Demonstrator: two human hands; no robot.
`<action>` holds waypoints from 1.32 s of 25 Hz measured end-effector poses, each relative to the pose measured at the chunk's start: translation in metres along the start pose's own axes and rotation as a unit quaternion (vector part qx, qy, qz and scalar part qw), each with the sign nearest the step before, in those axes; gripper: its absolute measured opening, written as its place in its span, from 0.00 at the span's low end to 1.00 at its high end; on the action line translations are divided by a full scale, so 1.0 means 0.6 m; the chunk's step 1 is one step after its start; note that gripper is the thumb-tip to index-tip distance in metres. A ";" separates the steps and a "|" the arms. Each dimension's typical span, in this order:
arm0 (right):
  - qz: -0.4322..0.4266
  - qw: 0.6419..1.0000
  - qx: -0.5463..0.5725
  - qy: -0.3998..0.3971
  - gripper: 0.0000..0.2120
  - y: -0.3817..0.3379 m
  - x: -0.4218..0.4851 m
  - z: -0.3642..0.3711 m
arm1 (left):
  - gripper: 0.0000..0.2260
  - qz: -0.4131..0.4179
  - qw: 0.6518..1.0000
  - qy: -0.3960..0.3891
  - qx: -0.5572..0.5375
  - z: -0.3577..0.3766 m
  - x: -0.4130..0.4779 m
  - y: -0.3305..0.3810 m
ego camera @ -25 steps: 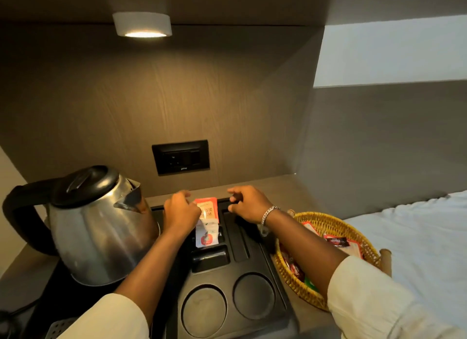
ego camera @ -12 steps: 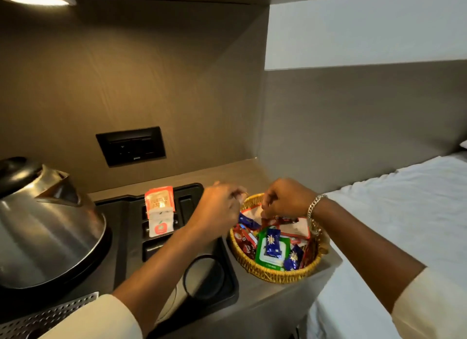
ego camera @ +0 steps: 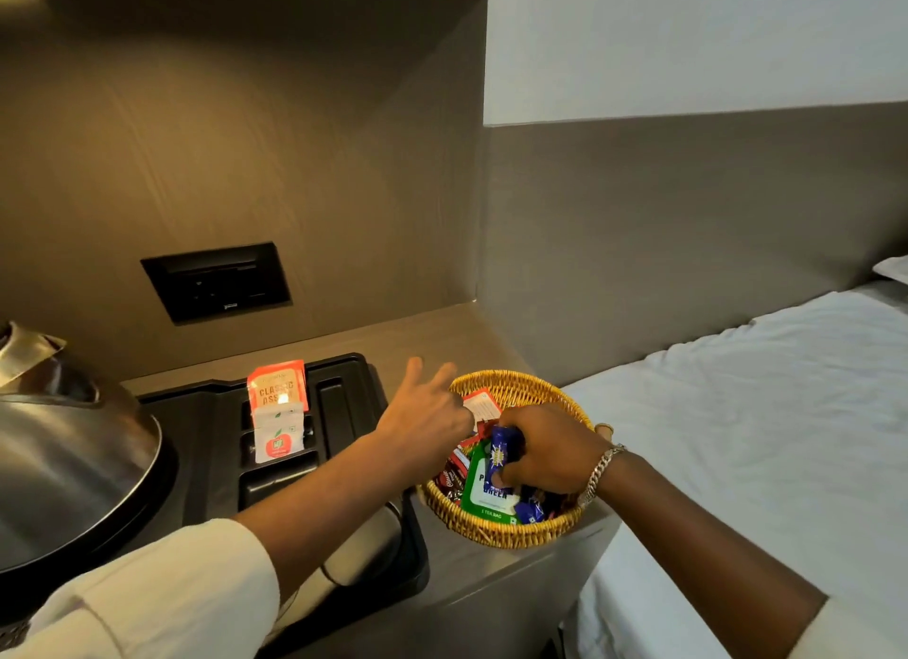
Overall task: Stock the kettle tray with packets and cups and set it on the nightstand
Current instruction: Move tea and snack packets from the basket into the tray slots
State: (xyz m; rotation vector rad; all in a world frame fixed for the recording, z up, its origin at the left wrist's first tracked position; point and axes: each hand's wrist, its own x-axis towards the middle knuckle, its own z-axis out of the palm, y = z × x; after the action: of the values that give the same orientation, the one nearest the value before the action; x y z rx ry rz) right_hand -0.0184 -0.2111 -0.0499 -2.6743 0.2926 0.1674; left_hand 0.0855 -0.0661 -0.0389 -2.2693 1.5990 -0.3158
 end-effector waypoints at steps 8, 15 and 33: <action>0.019 0.974 0.180 0.137 0.10 -0.001 -0.020 -0.033 | 0.08 -0.077 0.958 0.173 -0.213 -0.001 -0.037 0.004; 0.005 0.925 0.367 0.101 0.02 -0.094 0.005 -0.008 | 0.09 -0.234 0.882 0.231 -0.338 0.050 -0.207 -0.082; 0.021 0.969 0.213 0.126 0.12 -0.288 0.100 0.133 | 0.07 -0.338 0.825 0.258 -0.372 0.060 -0.279 -0.109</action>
State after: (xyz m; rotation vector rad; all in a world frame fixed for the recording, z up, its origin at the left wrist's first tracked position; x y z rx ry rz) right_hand 0.0741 -0.0343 -0.0595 -2.2594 0.4132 -0.2052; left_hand 0.0988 0.1167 -0.0429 -3.6080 1.1436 -0.5969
